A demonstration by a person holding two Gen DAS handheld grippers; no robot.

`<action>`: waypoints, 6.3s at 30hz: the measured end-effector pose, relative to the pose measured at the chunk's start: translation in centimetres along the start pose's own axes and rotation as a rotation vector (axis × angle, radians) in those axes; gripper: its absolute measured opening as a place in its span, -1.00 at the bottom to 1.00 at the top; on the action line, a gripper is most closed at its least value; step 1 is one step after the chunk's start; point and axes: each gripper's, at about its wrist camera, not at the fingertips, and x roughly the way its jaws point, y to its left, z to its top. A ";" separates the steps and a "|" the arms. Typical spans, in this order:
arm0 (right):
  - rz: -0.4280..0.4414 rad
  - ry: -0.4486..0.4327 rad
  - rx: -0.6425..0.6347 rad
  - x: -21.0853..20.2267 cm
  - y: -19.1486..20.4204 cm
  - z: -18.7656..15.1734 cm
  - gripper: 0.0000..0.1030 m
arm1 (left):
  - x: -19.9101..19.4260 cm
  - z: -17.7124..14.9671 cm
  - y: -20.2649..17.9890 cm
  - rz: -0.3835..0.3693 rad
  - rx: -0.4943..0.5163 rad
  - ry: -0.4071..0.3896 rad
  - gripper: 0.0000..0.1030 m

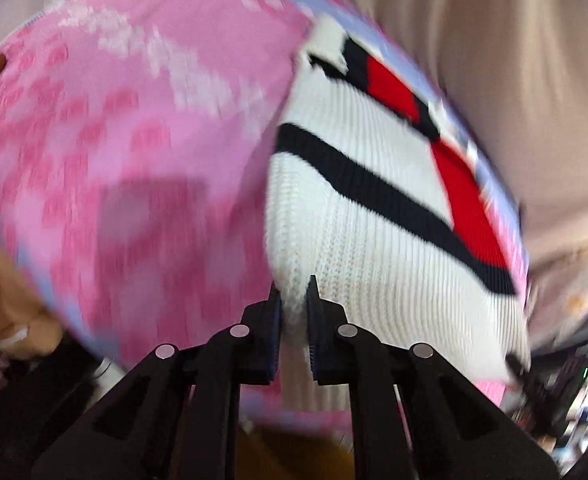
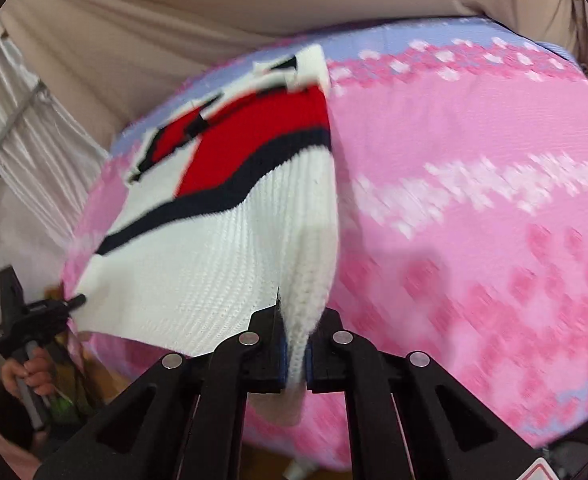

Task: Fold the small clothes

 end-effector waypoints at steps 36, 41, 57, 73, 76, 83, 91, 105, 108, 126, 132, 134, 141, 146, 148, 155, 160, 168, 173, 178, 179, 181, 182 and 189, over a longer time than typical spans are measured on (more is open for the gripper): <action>-0.124 -0.221 0.063 5.1 -3.3 6.7 0.39 | 6.9 10.9 -8.8 0.180 0.313 -0.284 0.71; -0.201 -0.178 -0.054 10.0 -1.7 11.5 0.39 | 11.4 14.3 -10.7 0.202 0.316 -0.188 0.45; 0.225 -0.520 0.117 -4.1 -1.9 15.1 -0.88 | -0.8 19.1 -12.2 -0.052 0.231 -0.322 -0.87; -0.041 -0.118 0.265 14.9 -9.0 18.6 -0.91 | 17.1 20.8 -11.0 0.219 0.220 -0.065 -0.87; 0.018 -0.126 0.334 14.7 -9.8 18.5 -0.84 | 17.4 20.8 -11.2 0.234 0.227 -0.066 -0.80; 0.013 -0.203 0.299 6.6 -8.0 11.2 0.40 | 8.5 15.6 -6.8 0.072 0.097 -0.205 0.66; 0.108 -0.092 0.443 7.5 -9.0 -1.2 0.42 | 8.6 5.6 0.3 0.059 -0.117 -0.090 0.69; 0.151 -0.103 0.519 2.8 -10.9 -1.0 -0.80 | 5.4 5.1 -0.3 0.067 -0.066 0.051 -0.68; 0.086 -0.012 0.510 2.1 -12.0 -5.4 -0.80 | 5.7 2.2 1.6 0.105 -0.058 0.141 -0.68; -0.067 -0.068 0.233 7.6 -8.6 6.6 0.23 | 11.4 9.8 -9.6 0.134 0.240 -0.062 0.54; 0.034 -0.196 0.206 4.8 -5.9 6.5 -0.86 | 11.0 10.0 -11.1 0.073 0.250 -0.079 -0.86; 0.044 -0.289 0.205 1.6 -5.7 7.3 -0.86 | 9.1 11.0 -11.6 0.064 0.253 -0.131 -0.86; -0.072 -0.090 0.288 9.4 -10.6 9.3 -0.86 | 16.4 13.6 -10.3 0.223 0.293 -0.009 -0.84; -0.100 -0.183 0.364 5.8 -9.9 7.9 -0.61 | 12.0 12.6 -10.6 0.201 0.262 -0.096 -0.44; -0.134 -0.233 0.256 3.1 -7.2 7.5 -0.60 | 7.8 11.3 -10.6 0.227 0.242 -0.202 -0.18; 0.199 0.077 -0.088 10.1 8.6 1.9 -0.62 | 10.2 3.1 -14.8 0.163 0.366 -0.057 -0.12; 0.062 0.091 -0.090 11.2 5.3 1.1 -0.91 | 10.7 3.2 -11.1 0.239 0.342 -0.065 -0.16; -0.009 -0.047 0.348 4.6 -11.8 -0.9 -1.00 | 8.8 3.4 -6.2 0.184 0.253 -0.071 -0.49; -0.058 -0.111 0.238 3.3 -7.8 3.0 -0.48 | 8.1 5.6 -10.3 0.199 0.283 -0.158 0.02; -0.132 -0.093 0.161 6.7 -7.0 8.9 0.00 | 12.5 11.3 -10.2 0.320 0.285 -0.127 -0.11; -0.153 -0.053 0.157 8.3 -7.2 9.5 -0.06 | 13.7 11.7 -9.6 0.342 0.277 -0.094 -0.23; -0.143 -0.009 0.153 10.1 -7.3 10.0 -0.85 | 14.2 12.0 -9.6 0.374 0.302 -0.111 -0.23; -0.153 -0.034 0.156 9.7 -7.3 10.1 -0.85 | 14.3 11.8 -9.6 0.381 0.311 -0.107 -0.23; -0.201 -0.063 0.193 9.6 -9.9 10.0 -0.90 | 14.6 12.1 -9.0 0.400 0.295 -0.119 -0.07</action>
